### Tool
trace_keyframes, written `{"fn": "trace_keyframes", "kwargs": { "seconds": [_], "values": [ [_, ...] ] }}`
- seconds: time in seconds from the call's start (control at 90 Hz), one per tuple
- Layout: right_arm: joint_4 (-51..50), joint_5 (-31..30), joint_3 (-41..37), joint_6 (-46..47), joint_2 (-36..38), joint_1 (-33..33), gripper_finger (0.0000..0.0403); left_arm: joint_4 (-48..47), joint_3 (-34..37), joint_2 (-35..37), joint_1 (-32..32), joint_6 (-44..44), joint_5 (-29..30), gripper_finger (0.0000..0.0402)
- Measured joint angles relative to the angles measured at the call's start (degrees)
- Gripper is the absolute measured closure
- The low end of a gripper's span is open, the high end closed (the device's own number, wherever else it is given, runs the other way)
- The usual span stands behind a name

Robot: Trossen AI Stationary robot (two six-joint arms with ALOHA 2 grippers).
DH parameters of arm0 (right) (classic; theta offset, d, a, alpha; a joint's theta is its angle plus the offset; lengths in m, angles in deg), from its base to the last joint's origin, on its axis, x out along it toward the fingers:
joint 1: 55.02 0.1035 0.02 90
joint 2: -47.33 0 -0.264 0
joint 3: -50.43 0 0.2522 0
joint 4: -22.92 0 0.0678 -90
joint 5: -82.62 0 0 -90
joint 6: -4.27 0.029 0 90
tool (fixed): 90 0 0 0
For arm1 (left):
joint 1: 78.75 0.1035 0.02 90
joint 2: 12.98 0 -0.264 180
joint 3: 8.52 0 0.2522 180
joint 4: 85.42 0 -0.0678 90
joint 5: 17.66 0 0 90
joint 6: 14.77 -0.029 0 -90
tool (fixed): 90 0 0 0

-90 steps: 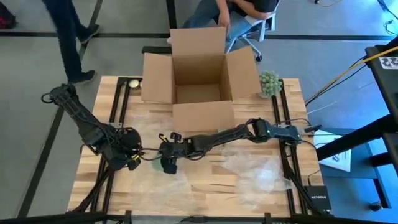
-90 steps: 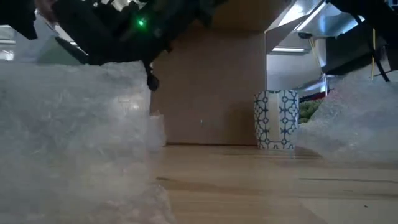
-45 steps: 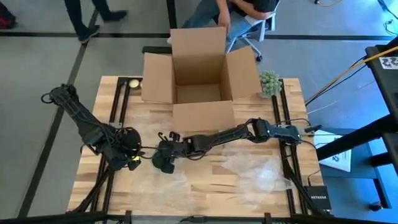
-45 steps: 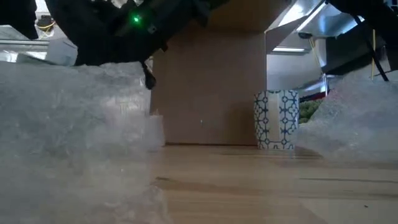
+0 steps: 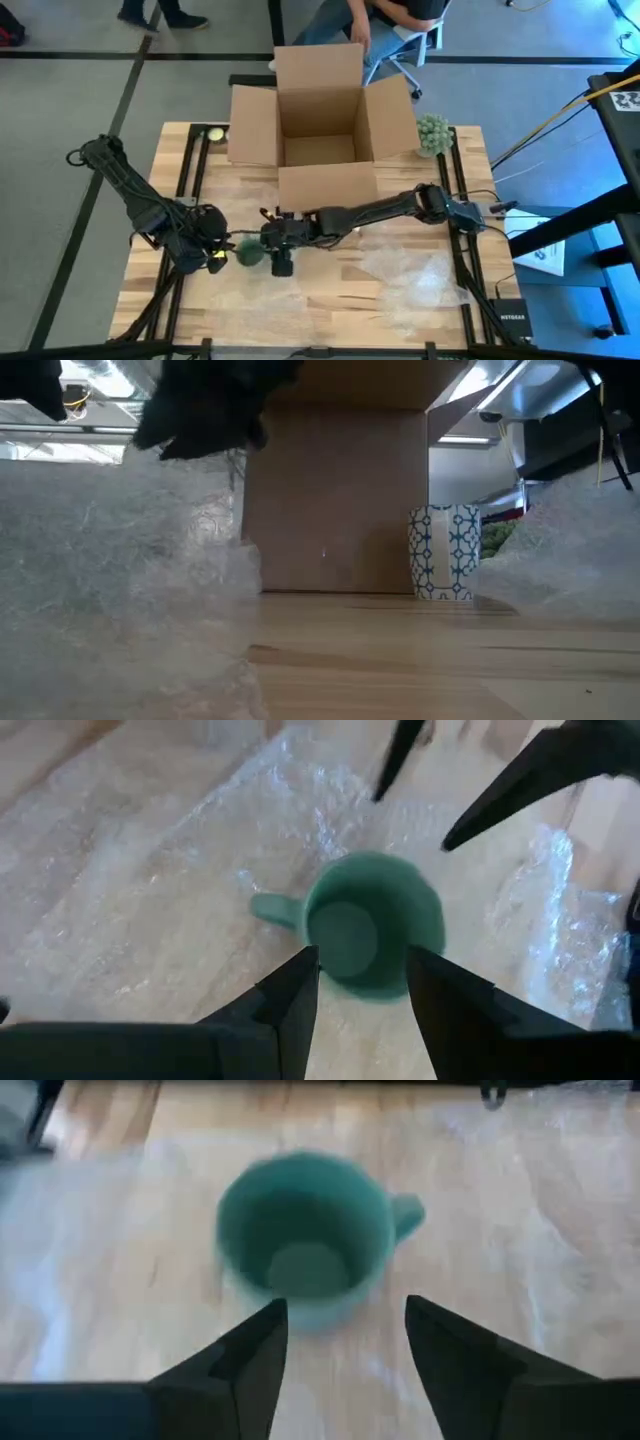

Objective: Wrap mug
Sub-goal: Wrap the green mug with bubble wrap

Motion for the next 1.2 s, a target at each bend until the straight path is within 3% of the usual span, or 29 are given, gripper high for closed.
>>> {"fn": "trace_keyframes", "kwargs": {
  "seconds": [0.211,0.356,0.444,0.522,0.789,1.0,1.111,1.2],
  "values": [
    [-12.5,2.3,0.0,-4.2,2.8,6.6,0.0214,6.4,1.3,-1.7,0.5,-4.4,2.4,0.0266],
    [-14.4,0.0,-1.4,-4.8,1.9,12.0,0.0215,10.1,2.7,-3.3,0.5,-5.8,2.4,0.0266],
    [-18.5,-3.9,-3.1,-2.1,1.9,14.6,0.0215,10.1,2.9,-3.9,0.4,-4.9,2.0,0.0266],
    [-19.5,-3.4,-5.5,2.6,1.9,15.6,0.0215,10.1,2.9,-4.2,0.3,-4.5,0.9,0.0266],
    [3.8,2.2,-17.8,12.9,1.8,15.2,0.0215,10.1,3.0,-4.2,0.7,-5.4,1.3,0.0266],
    [17.1,5.1,-20.4,13.4,1.8,14.1,0.022,10.2,3.0,-4.1,0.8,-5.3,1.5,0.0266],
    [21.4,8.0,-20.4,13.2,1.8,13.3,0.0253,10.2,3.0,-4.1,0.8,-4.7,2.3,0.0266],
    [24.5,8.4,-20.4,12.4,1.8,12.7,0.031,10.2,3.0,-4.1,0.8,-4.2,2.5,0.0266]
  ]
}}
